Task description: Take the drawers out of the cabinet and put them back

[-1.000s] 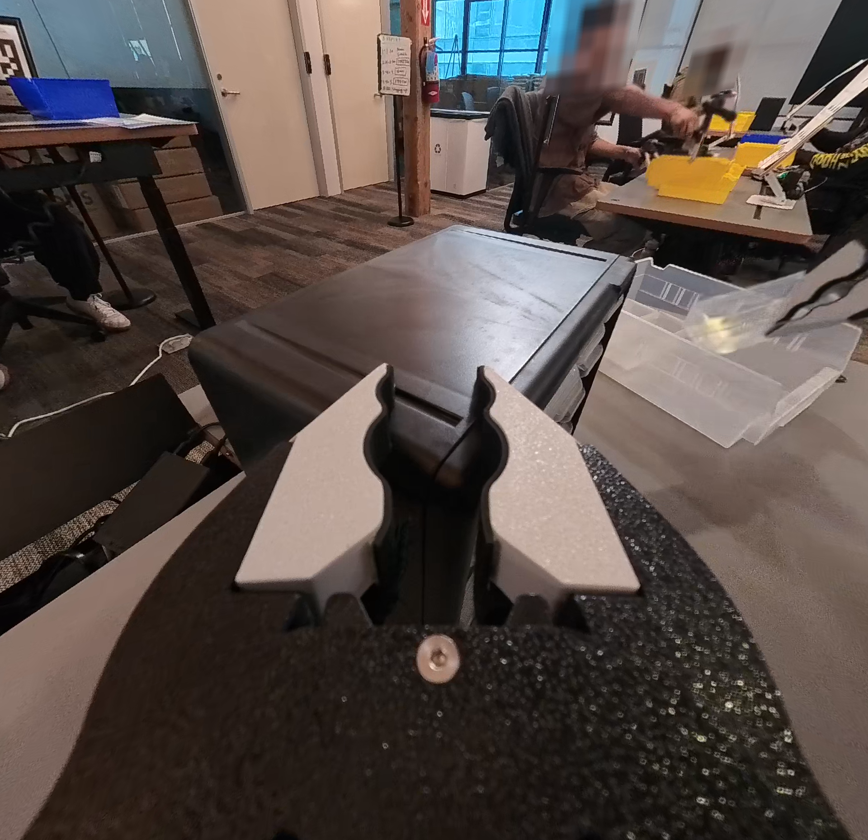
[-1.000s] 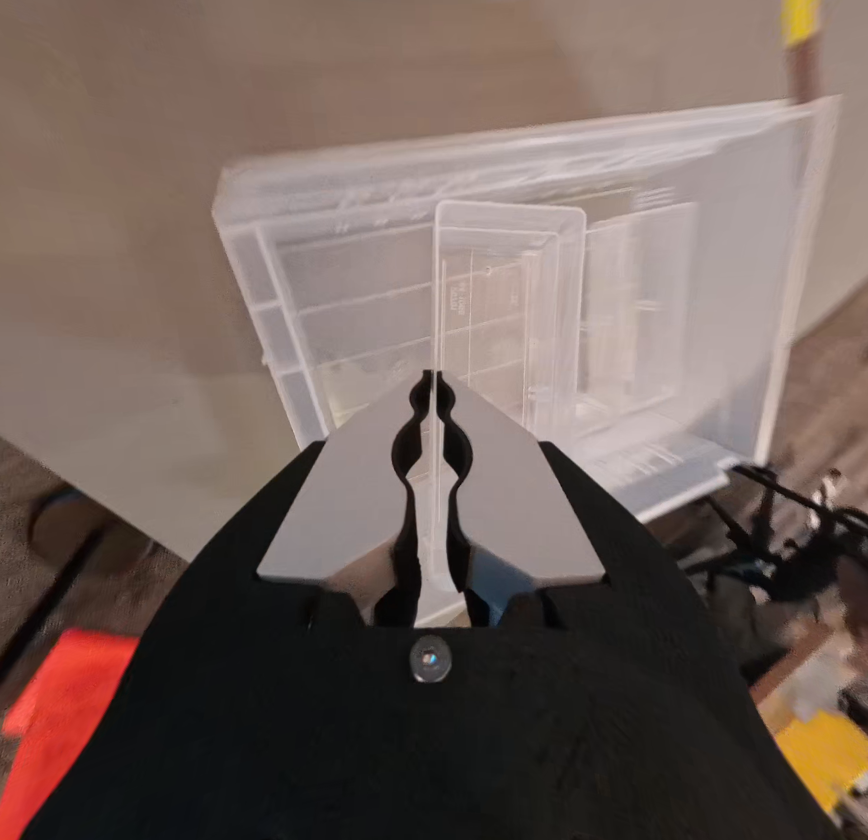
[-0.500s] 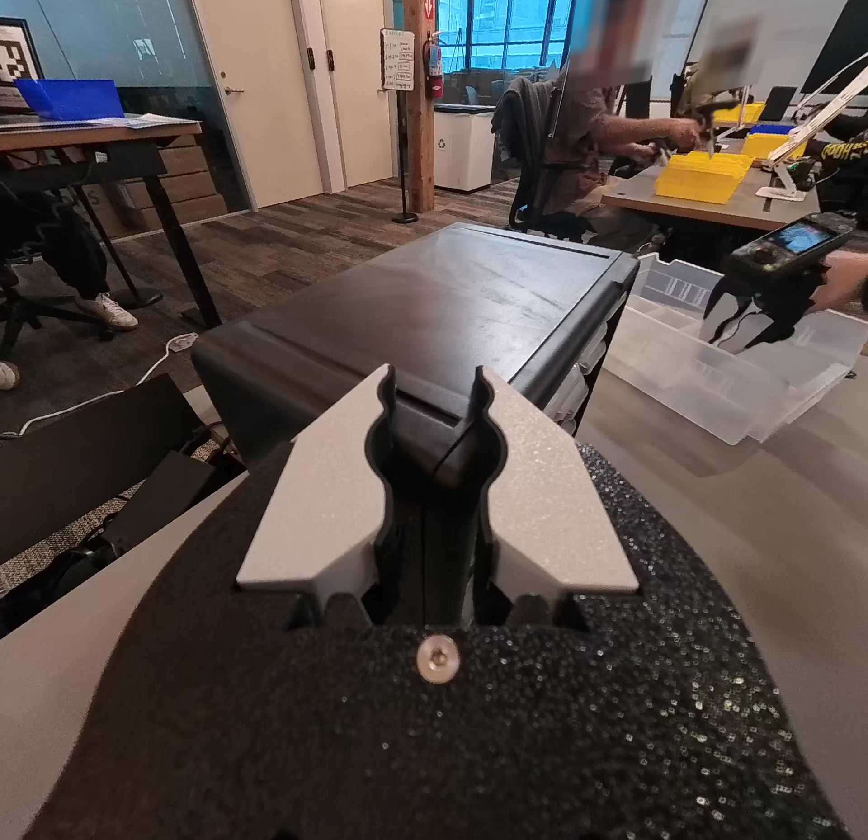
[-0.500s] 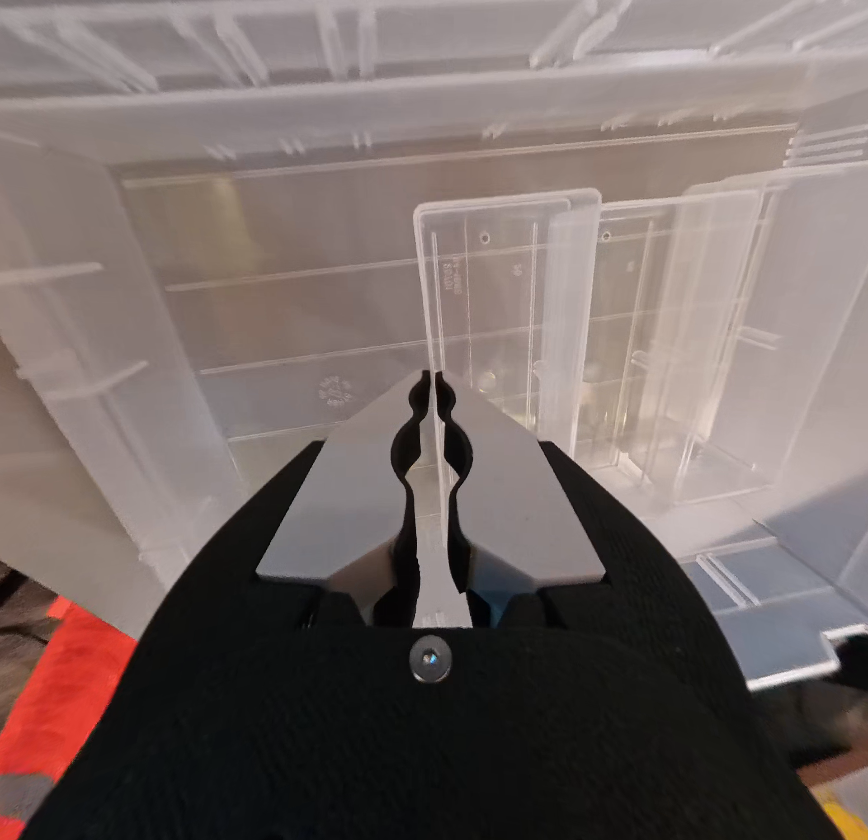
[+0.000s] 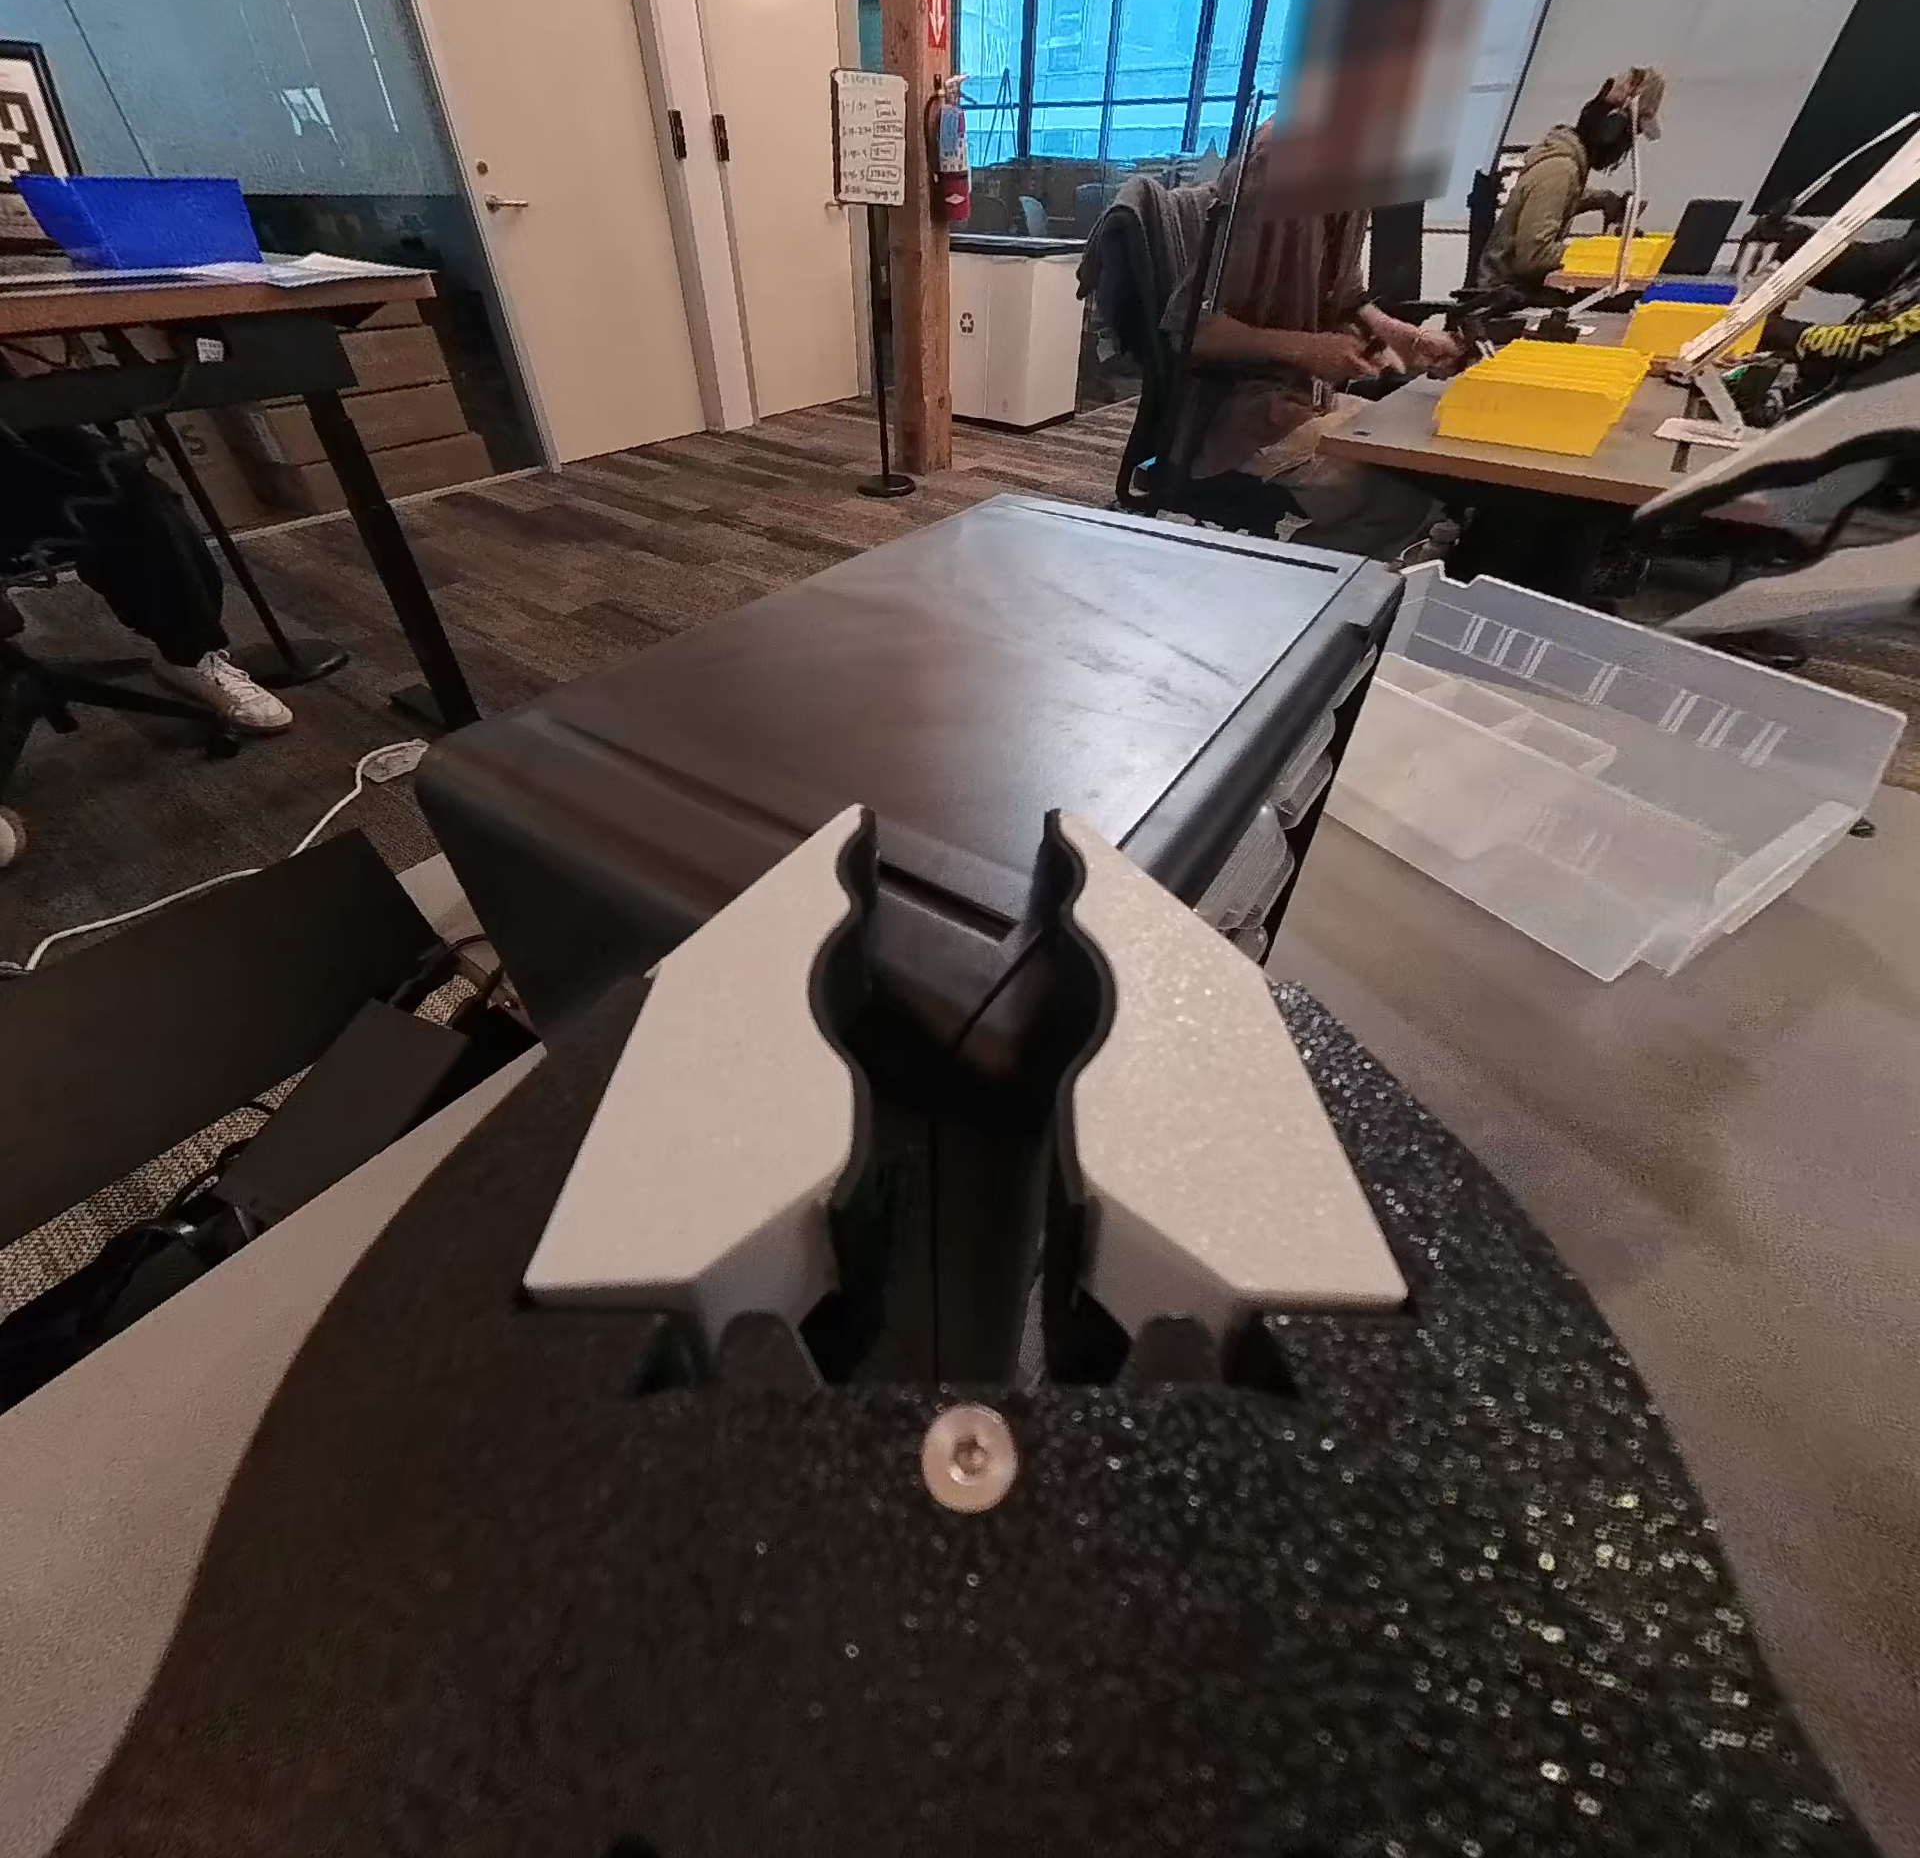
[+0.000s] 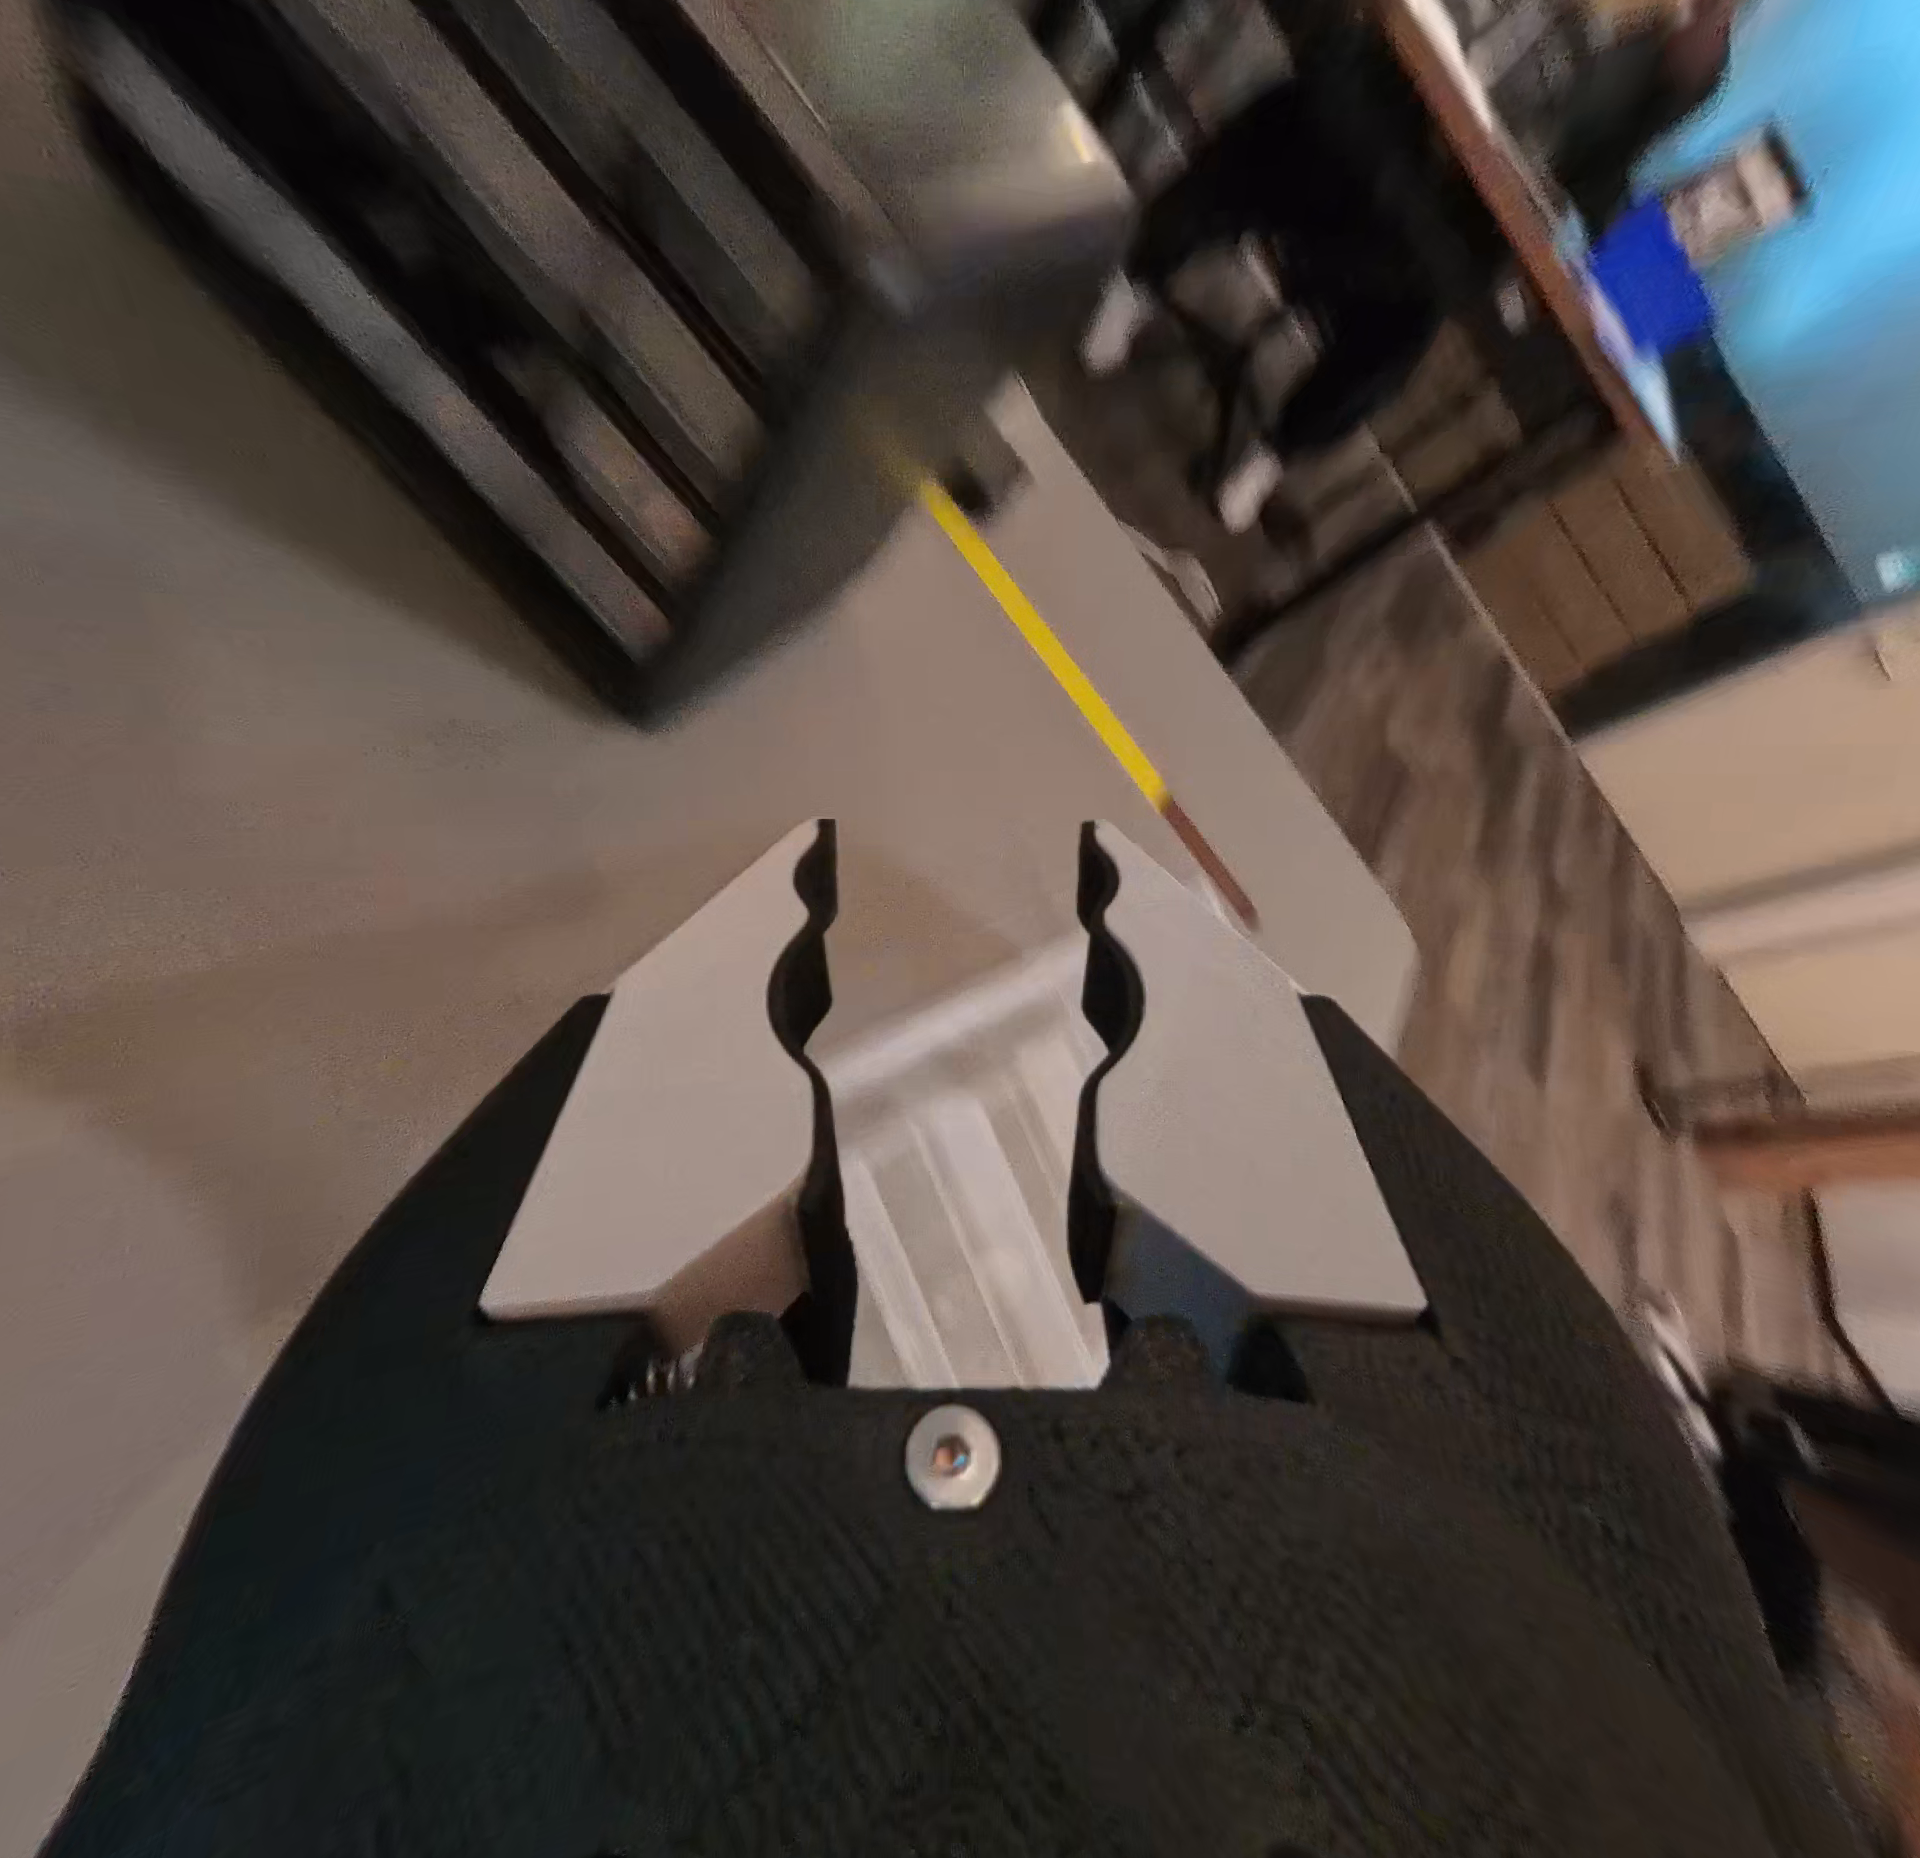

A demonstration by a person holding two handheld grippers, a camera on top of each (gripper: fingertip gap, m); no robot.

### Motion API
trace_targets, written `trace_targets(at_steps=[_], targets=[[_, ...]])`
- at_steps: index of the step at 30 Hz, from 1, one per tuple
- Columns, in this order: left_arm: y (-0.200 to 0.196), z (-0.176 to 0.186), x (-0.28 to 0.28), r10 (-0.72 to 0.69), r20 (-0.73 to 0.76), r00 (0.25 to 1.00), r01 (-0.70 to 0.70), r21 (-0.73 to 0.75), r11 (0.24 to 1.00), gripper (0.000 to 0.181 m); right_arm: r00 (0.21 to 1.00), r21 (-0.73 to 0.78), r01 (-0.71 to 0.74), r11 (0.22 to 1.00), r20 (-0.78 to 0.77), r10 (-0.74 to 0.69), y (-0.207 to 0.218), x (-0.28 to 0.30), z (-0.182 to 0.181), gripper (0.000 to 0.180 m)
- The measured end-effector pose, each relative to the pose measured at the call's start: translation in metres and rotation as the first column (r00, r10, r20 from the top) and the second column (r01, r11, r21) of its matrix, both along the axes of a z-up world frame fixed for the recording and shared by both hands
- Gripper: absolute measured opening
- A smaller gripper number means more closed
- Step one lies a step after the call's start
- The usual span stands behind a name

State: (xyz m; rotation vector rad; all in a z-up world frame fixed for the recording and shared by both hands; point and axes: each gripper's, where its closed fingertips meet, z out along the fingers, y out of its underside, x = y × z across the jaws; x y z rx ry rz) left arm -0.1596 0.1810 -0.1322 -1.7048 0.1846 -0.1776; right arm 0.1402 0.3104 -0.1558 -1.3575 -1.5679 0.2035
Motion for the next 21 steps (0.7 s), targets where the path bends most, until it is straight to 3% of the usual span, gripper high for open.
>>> trace_targets(at_steps=[1, 3, 5, 9, 12, 14, 18, 21], targets=[[0.0, 0.0, 0.0, 0.0, 0.0, 1.0, 0.0, 0.0, 1.0, 0.029, 0.997, -0.003, -0.068, 0.998, -0.026, 0.068, -0.023, -0.023, 0.002, 0.047], [0.0, 0.0, 0.0, 0.001, 0.001, 1.0, -0.001, 0.0, 1.0, 0.029, 0.987, 0.011, -0.158, 0.987, -0.012, 0.158, -0.06, -0.064, -0.01, 0.048], [0.0, 0.0, 0.0, 0.004, -0.002, 1.0, -0.004, -0.001, 1.0, 0.029, 0.977, 0.122, -0.21, 0.97, 0.065, 0.203, -0.078, -0.098, -0.033, 0.046], [0.0, 0.0, 0.0, 0.007, -0.011, 1.0, -0.007, -0.002, 1.0, 0.029, 0.963, 0.455, -0.227, 0.861, 0.236, 0.129, -0.068, -0.138, -0.078, 0.032], [0.0, 0.0, 0.0, 0.009, -0.014, 1.0, -0.009, -0.002, 1.0, 0.029, 0.965, 0.535, -0.229, 0.813, 0.233, 0.118, -0.058, -0.155, -0.1, 0.028], [0.0, 0.0, 0.0, 0.007, -0.015, 1.0, -0.007, -0.001, 1.0, 0.029, 0.973, 0.608, -0.192, 0.77, 0.221, 0.068, -0.044, -0.159, -0.103, 0.028], [0.0, 0.0, 0.0, 0.004, -0.01, 1.0, -0.004, -0.001, 1.0, 0.029, 0.976, 0.746, -0.173, 0.643, 0.218, 0.01, -0.037, -0.161, -0.098, 0.01], [0.0, 0.0, 0.0, 0.003, -0.01, 1.0, -0.003, -0.001, 1.0, 0.029, 0.975, 0.732, -0.171, 0.66, 0.22, 0.008, -0.043, -0.156, -0.097, 0.01]])
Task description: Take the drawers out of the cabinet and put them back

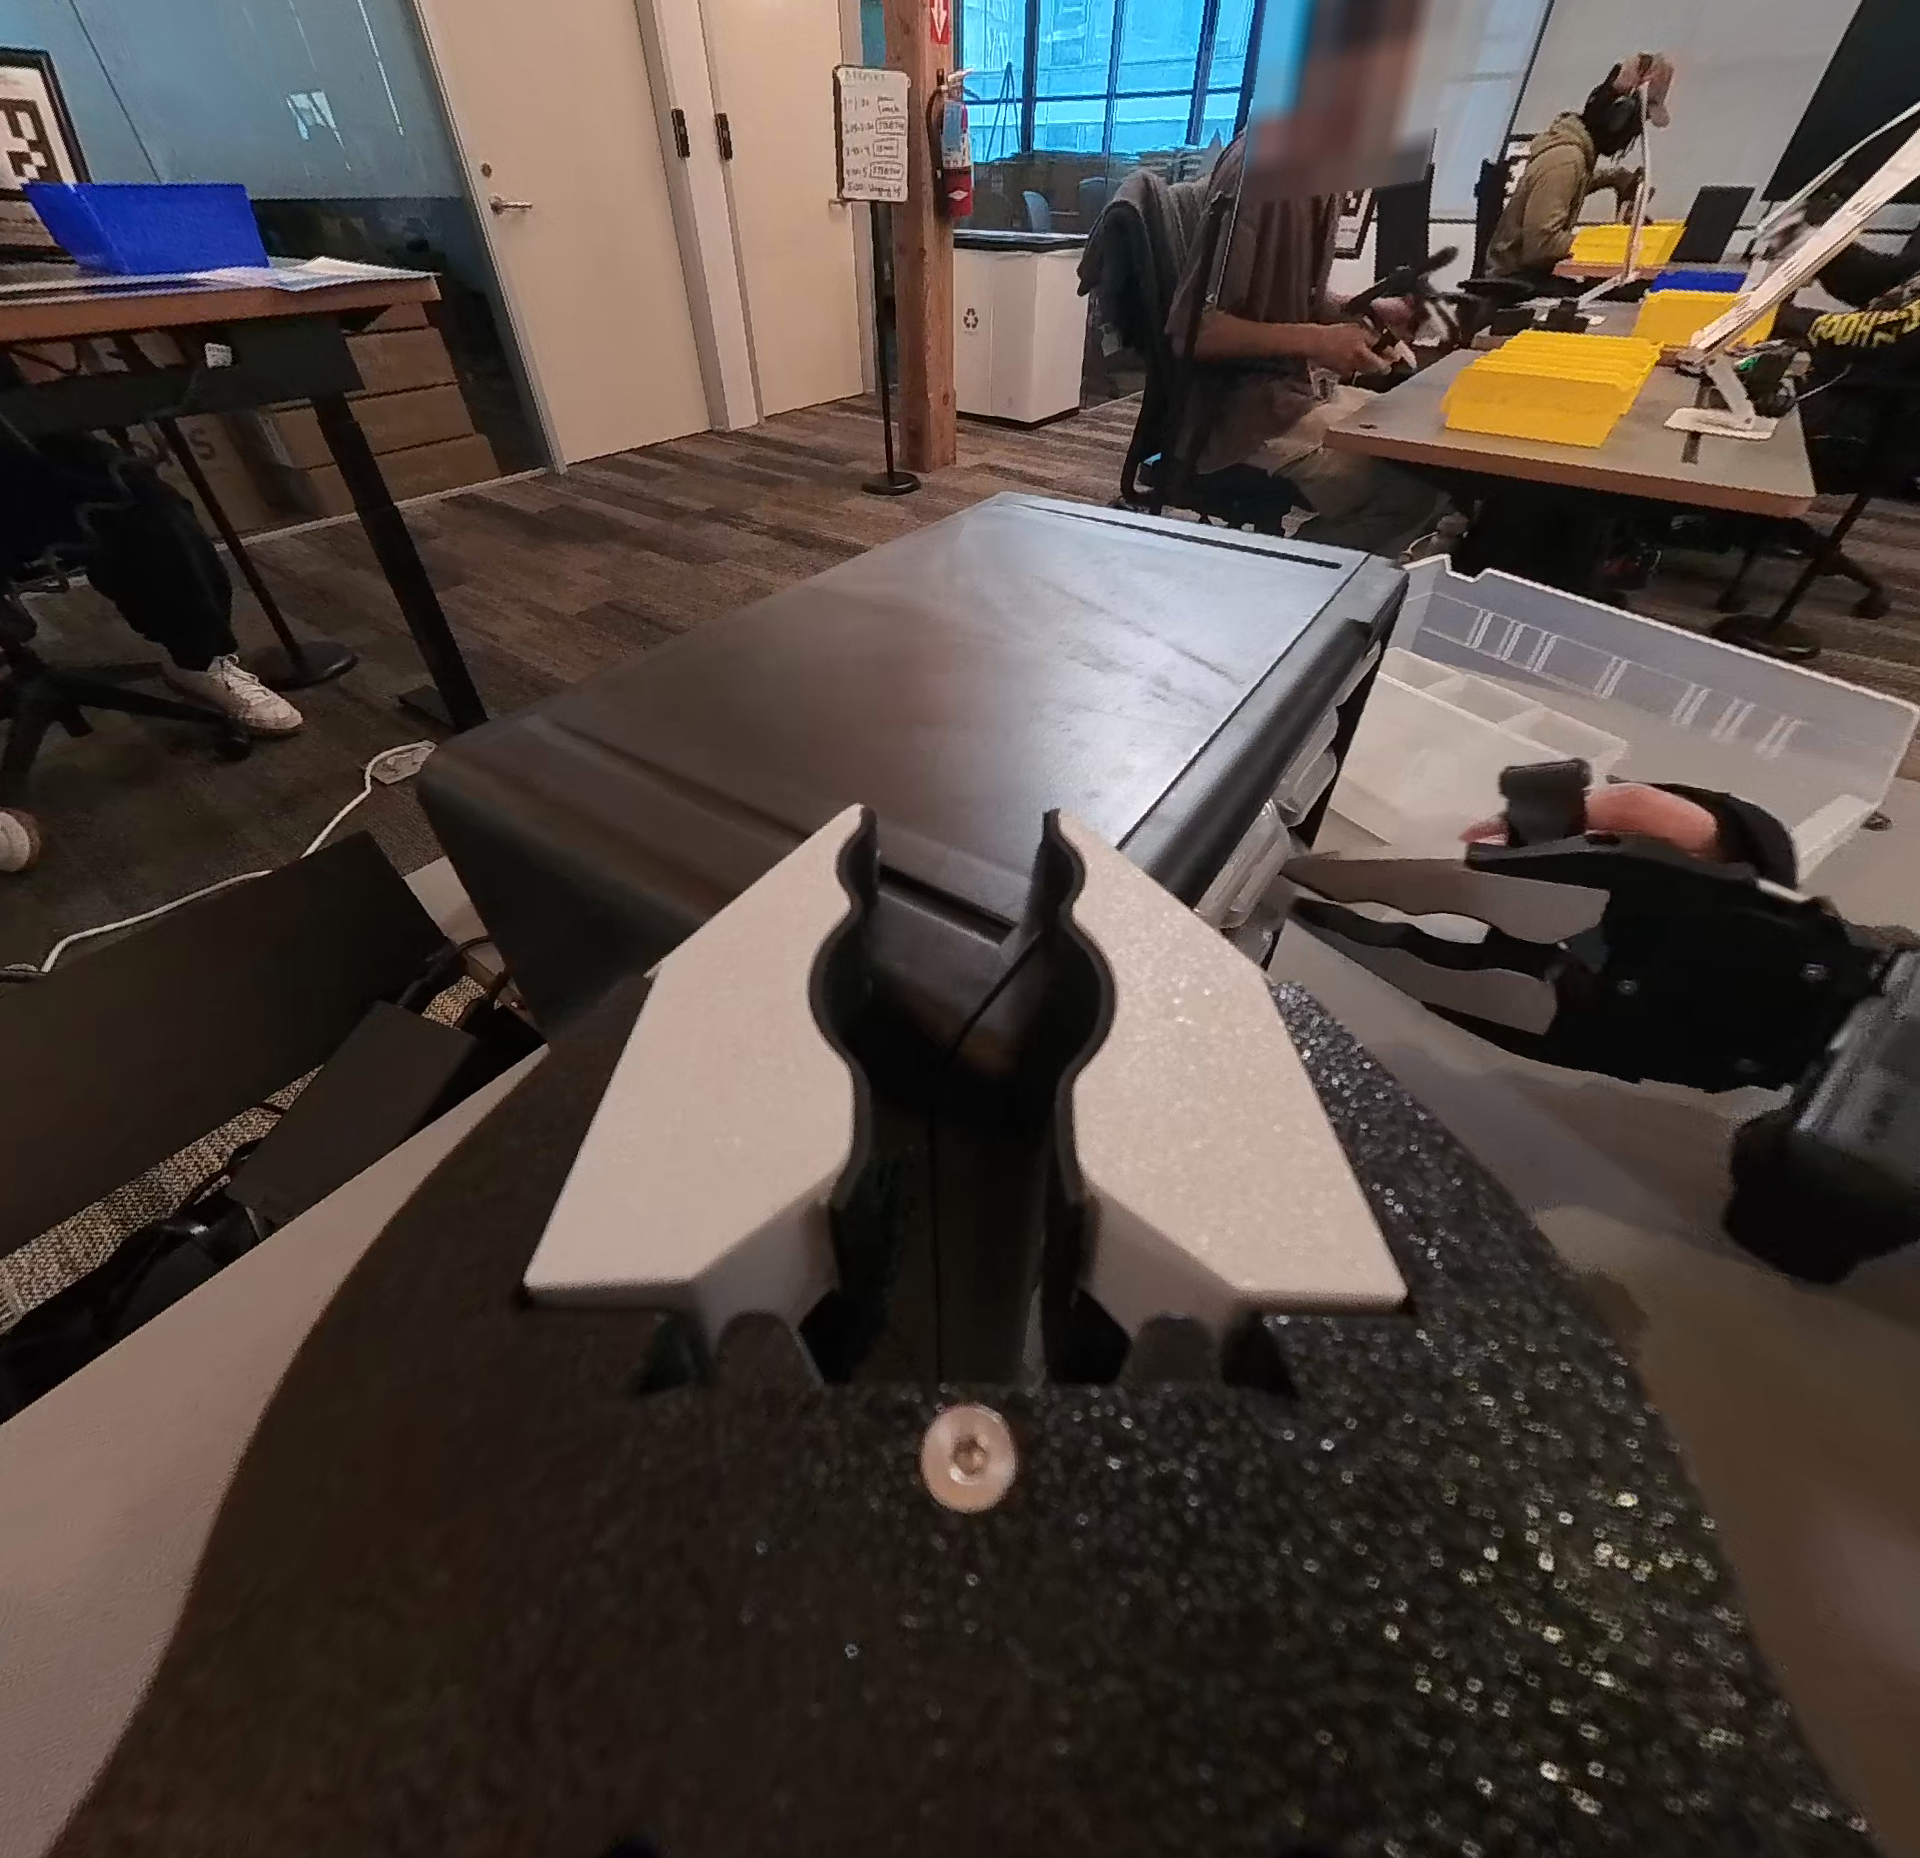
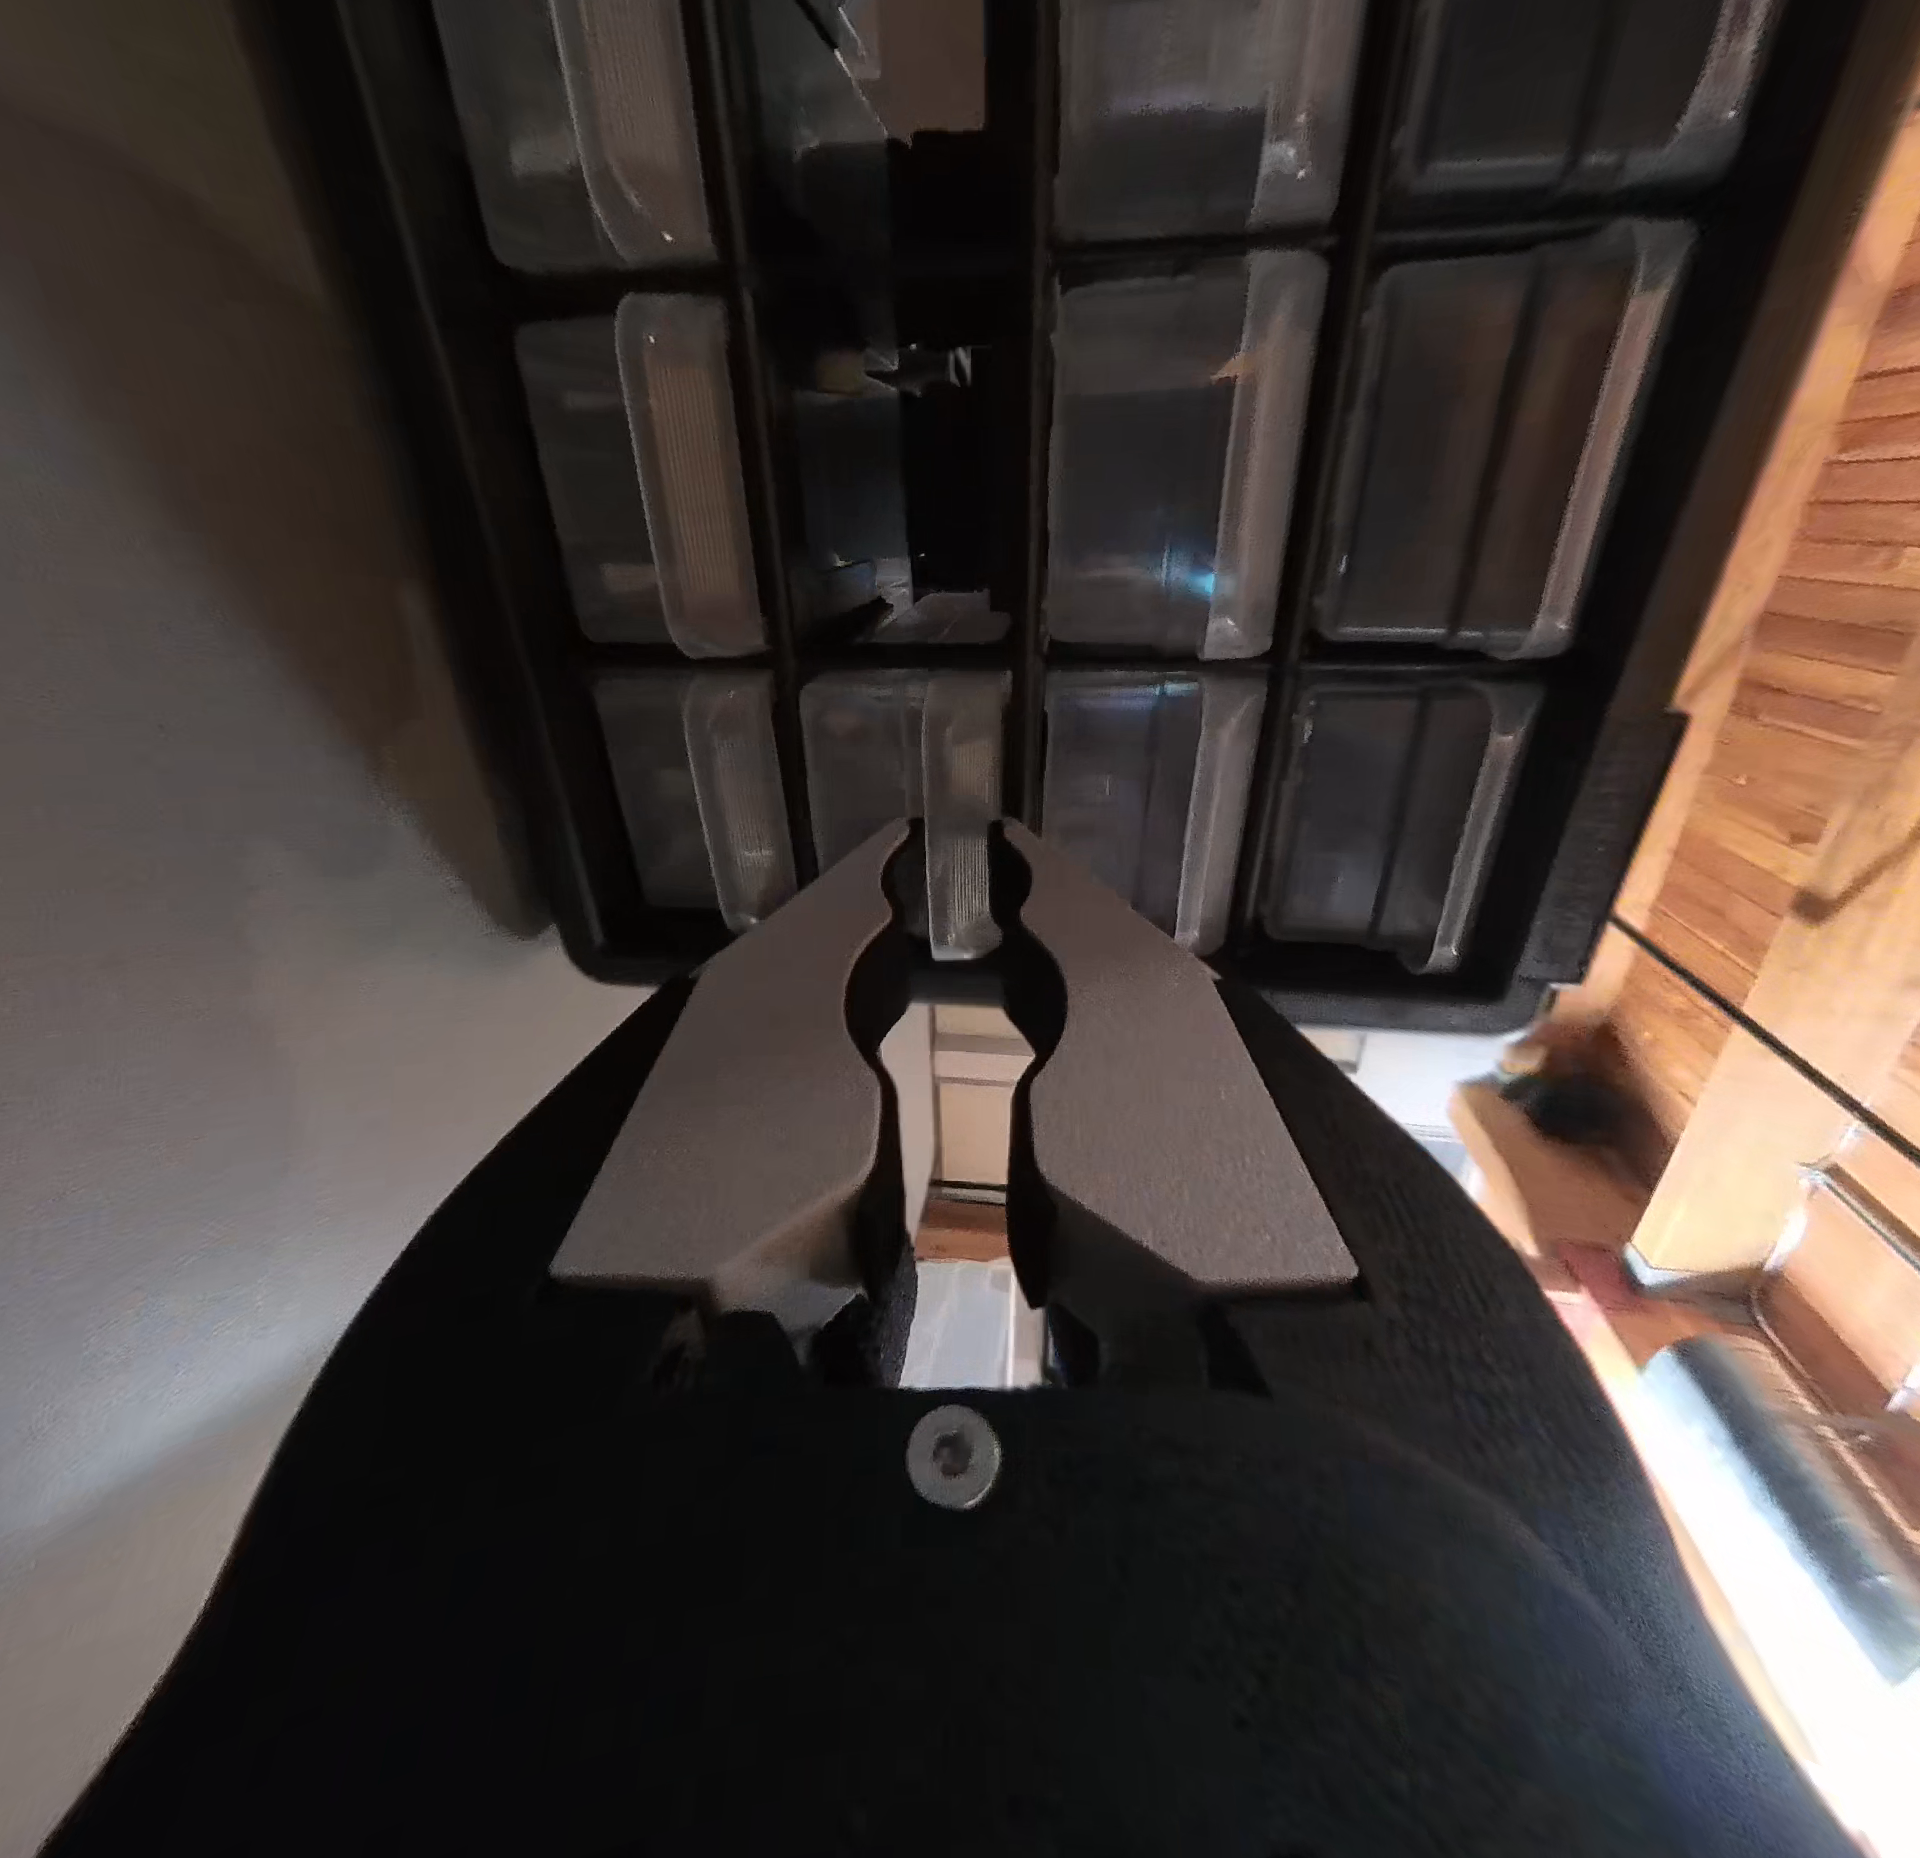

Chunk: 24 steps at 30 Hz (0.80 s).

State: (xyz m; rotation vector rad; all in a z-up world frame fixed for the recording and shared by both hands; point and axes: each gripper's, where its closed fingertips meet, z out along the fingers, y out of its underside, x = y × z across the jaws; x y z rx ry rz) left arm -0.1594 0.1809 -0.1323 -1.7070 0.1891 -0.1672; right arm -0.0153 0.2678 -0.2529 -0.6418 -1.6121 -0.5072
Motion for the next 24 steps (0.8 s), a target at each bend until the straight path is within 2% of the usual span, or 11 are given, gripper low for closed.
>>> trace_targets(at_steps=[8, 9, 12, 13, 16, 18, 19, 21, 24], targets=[[0.0, 0.0, 0.0, -0.003, -0.001, 1.0, 0.003, 0.002, 1.0, 0.029, 0.999, -0.008, -0.04, 0.999, 0.031, 0.04, -0.046, 0.048, -0.003, 0.012], [0.0, 0.0, 0.0, -0.004, 0.0, 1.0, 0.004, 0.003, 1.0, 0.029, 0.998, -0.017, -0.063, 0.998, 0.02, 0.063, -0.051, 0.052, -0.003, 0.024], [0.0, 0.0, 0.0, -0.007, 0.007, 1.0, 0.007, 0.003, 1.0, 0.03, 0.996, -0.017, -0.085, 0.996, -0.03, 0.084, -0.056, 0.054, -0.002, 0.077], [0.0, 0.0, 0.0, -0.008, 0.009, 1.0, 0.008, 0.003, 1.0, 0.03, 0.997, -0.014, -0.072, 0.997, -0.03, 0.072, -0.053, 0.052, -0.003, 0.087], [0.0, 0.0, 0.0, -0.008, 0.009, 1.0, 0.008, 0.003, 1.0, 0.03, 0.999, 0.0, -0.031, 1.0, -0.019, 0.031, -0.043, 0.038, -0.008, 0.084], [0.0, 0.0, 0.0, -0.006, 0.009, 1.0, 0.006, 0.002, 1.0, 0.03, 0.999, 0.064, 0.021, 0.998, -0.025, -0.02, -0.032, 0.031, -0.004, 0.072], [0.0, 0.0, 0.0, -0.006, 0.008, 1.0, 0.006, 0.003, 1.0, 0.03, 1.0, 0.085, 0.028, 0.996, -0.017, -0.026, -0.032, 0.029, -0.004, 0.059], [0.0, 0.0, 0.0, -0.008, 0.009, 1.0, 0.007, 0.005, 1.0, 0.03, 1.0, 0.068, 0.004, 0.998, 0.019, -0.005, -0.038, 0.029, -0.009, 0.042], [0.0, 0.0, 0.0, -0.01, 0.016, 1.0, 0.01, 0.005, 1.0, 0.031, 0.998, 0.027, -0.028, 0.999, 0.049, 0.026, -0.053, 0.039, -0.008, 0.041]])
